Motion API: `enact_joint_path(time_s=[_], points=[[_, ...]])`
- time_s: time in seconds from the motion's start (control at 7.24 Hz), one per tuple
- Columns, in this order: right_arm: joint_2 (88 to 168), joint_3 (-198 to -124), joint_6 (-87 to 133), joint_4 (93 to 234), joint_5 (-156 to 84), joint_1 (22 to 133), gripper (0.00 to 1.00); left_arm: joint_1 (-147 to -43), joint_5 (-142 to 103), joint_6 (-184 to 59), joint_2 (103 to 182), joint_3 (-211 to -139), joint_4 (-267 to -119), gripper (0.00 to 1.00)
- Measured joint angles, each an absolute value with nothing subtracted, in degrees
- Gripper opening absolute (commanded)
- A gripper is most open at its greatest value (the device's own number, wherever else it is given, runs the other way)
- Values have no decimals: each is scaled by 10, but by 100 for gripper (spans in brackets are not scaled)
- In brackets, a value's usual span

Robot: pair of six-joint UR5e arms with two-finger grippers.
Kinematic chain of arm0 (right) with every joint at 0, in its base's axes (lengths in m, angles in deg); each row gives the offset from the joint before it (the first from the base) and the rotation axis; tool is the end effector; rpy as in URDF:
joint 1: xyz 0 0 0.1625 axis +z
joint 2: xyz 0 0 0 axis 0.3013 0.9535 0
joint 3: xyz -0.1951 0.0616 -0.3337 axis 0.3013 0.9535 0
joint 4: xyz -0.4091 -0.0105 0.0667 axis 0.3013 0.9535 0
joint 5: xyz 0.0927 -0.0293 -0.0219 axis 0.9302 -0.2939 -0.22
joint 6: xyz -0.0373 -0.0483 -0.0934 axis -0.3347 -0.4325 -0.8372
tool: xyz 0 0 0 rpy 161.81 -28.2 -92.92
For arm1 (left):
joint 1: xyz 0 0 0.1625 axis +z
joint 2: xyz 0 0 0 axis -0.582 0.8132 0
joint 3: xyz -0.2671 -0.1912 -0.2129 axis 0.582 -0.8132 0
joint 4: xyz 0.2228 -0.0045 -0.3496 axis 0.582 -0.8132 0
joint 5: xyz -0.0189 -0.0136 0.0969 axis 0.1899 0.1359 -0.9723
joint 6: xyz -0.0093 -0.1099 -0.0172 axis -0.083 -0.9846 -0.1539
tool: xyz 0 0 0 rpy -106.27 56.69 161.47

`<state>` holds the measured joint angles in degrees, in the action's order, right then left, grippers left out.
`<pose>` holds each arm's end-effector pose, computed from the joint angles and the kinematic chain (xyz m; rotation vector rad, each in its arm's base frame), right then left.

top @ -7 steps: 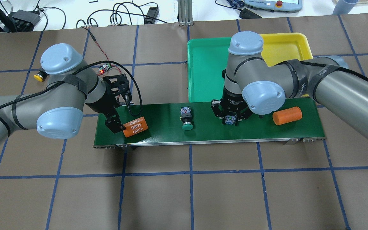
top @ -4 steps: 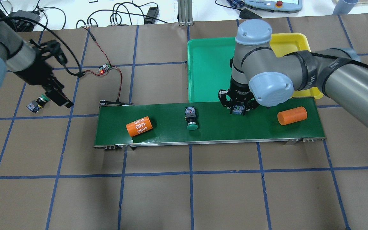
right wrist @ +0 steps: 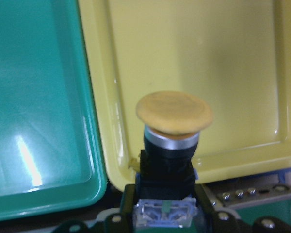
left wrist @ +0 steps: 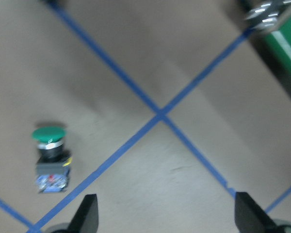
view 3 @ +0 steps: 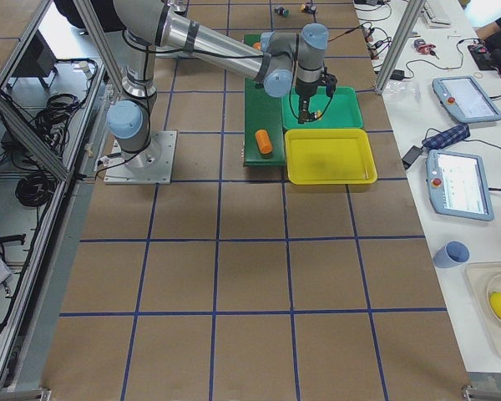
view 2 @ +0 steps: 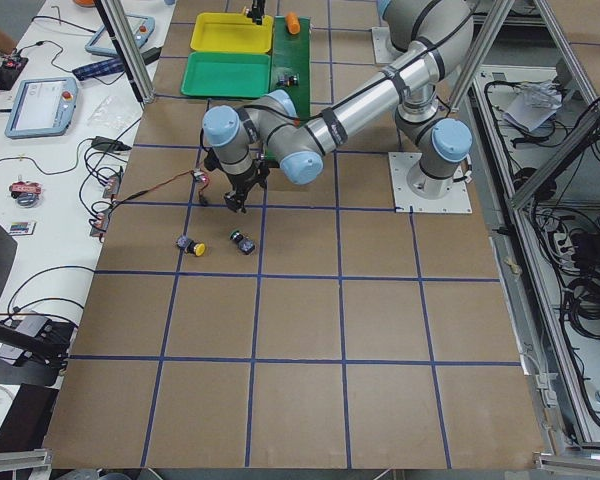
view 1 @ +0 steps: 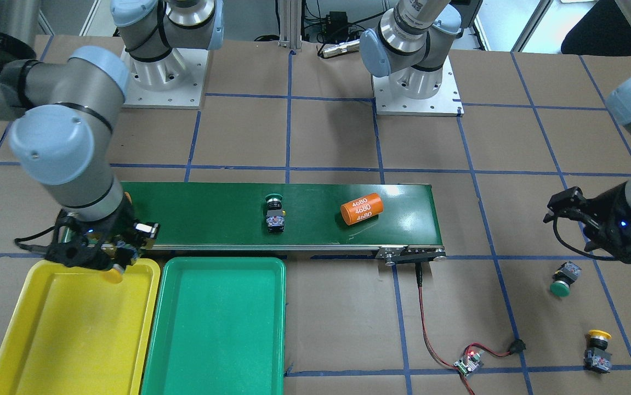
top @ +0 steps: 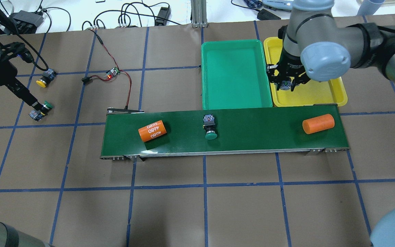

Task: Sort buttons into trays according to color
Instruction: 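Lower the yellow-cap button into the yellow tray and open the right gripper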

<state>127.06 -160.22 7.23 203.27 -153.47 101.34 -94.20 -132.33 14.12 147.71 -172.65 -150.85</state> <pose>0.0584 -0.6184 0.2648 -0.1883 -3.0569 0.0698 0.2048 -0.5876 0.2387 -0.7984 -2.9469 -0.1632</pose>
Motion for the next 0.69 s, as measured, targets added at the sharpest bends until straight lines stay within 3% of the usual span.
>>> enact_joint_path(time_s=[0.14, 0.28, 0.41, 0.69], points=[[1242, -1592, 44, 2063, -1535, 989, 0, -929, -1322, 114, 1502, -1723, -1482, 100], [1219, -1587, 20, 2085, -1538, 973, 6, -921, -1321, 101, 1528, -1724, -1442, 100], [1207, -1586, 2, 2094, -1545, 962, 48, -917, -1320, 100, 1549, -1729, -1405, 100], [1195, -1588, -11, 2096, -1557, 949, 100, -908, -1320, 102, 1573, -1741, -1374, 0]])
